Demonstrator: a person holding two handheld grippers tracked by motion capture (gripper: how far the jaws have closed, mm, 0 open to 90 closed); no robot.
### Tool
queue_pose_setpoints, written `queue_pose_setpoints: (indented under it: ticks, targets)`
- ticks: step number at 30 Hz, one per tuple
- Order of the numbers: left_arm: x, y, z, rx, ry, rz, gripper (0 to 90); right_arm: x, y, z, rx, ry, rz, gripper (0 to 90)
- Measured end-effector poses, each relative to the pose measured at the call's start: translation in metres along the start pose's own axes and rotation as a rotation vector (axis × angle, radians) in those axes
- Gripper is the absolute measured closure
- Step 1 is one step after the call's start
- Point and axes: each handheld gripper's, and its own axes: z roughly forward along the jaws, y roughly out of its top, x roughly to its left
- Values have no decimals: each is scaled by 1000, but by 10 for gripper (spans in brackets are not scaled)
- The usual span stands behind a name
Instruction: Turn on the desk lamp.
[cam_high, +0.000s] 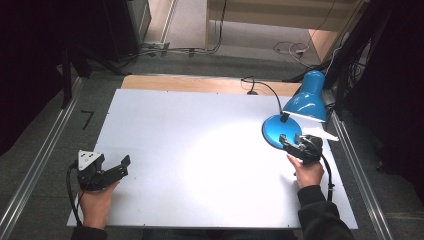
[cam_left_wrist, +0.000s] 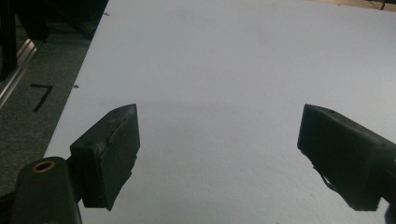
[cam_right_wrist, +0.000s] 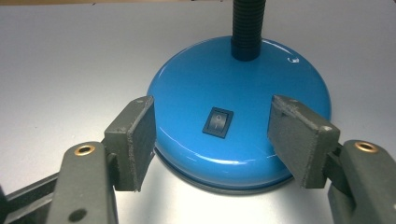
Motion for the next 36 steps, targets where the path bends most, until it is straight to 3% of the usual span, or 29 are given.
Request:
queue_pose_setpoints:
  ticks: [36]
  targets:
    - [0,0,0,-4,-2,-5,134,0,-9,-24,2,27,-23,280]
